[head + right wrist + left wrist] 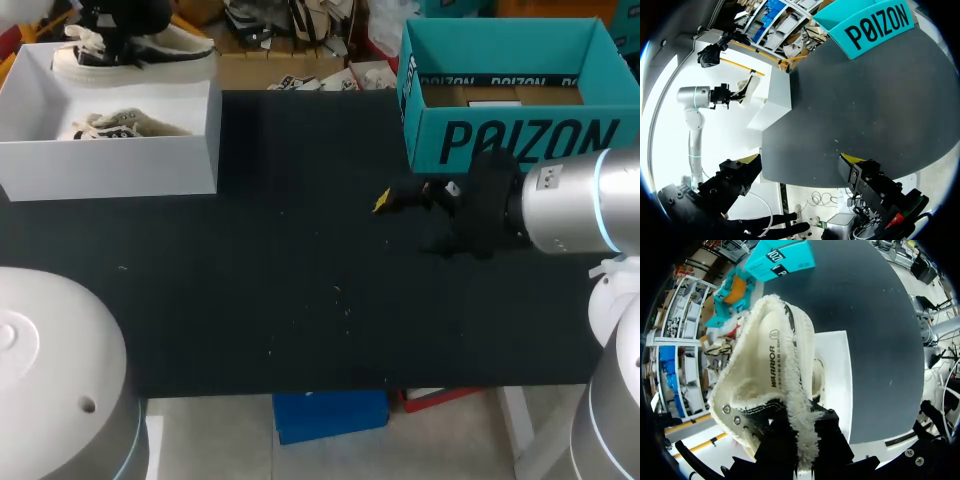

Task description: Take the shoe out of the shoebox, open the shoe tongue, remove and reinsert the insole, then place the shoe into the shoebox

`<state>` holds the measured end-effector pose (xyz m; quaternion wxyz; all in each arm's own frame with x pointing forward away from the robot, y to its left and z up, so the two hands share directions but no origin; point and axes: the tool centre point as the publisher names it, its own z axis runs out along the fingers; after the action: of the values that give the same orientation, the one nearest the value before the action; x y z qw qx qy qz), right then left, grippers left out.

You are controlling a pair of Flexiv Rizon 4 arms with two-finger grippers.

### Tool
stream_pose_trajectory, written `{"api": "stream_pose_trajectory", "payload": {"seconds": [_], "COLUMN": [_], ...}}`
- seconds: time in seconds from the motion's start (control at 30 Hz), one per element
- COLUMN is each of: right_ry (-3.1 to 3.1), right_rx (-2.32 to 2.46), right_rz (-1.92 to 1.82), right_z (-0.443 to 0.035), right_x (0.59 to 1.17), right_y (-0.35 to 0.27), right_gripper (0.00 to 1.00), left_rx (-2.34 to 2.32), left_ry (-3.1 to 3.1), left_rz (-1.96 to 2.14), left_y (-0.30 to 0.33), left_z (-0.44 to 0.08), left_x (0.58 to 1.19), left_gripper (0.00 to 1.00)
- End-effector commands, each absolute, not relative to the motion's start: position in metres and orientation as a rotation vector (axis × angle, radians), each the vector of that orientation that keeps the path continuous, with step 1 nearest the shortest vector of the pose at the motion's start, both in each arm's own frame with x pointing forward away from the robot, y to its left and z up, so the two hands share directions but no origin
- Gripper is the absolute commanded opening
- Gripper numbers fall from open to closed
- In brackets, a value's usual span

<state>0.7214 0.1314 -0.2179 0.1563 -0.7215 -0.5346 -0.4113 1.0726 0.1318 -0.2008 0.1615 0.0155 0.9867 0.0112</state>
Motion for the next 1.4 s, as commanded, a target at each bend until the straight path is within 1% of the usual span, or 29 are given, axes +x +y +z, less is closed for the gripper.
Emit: {"api": "stream_pose_trajectory", "payload": {"seconds": [0.03, 0.23, 0.47, 1.4], "right_ry": [-1.532, -1.532, -1.532, -1.532], "right_rx": [-2.069, -2.069, -2.069, -2.069], "right_rz": [-1.176, -1.176, -1.176, -1.176], "right_z": [-0.218, -0.218, -0.218, -0.218], "right_x": [0.721, 0.721, 0.721, 0.721], "right_y": [0.132, 0.132, 0.132, 0.132], "right_gripper": [1.0, 1.0, 1.0, 1.0], "left_rx": [-0.002, -0.05, -0.041, 0.061], "left_ry": [2.826, 2.81, 2.791, 2.827], "left_rz": [0.058, 0.126, 0.139, 0.111], "left_y": [0.147, 0.172, 0.186, 0.205], "left_z": [-0.208, -0.226, -0.24, -0.317], "left_x": [1.106, 1.133, 1.153, 1.168], "left_gripper": [0.0, 0.0, 0.0, 0.0]}}
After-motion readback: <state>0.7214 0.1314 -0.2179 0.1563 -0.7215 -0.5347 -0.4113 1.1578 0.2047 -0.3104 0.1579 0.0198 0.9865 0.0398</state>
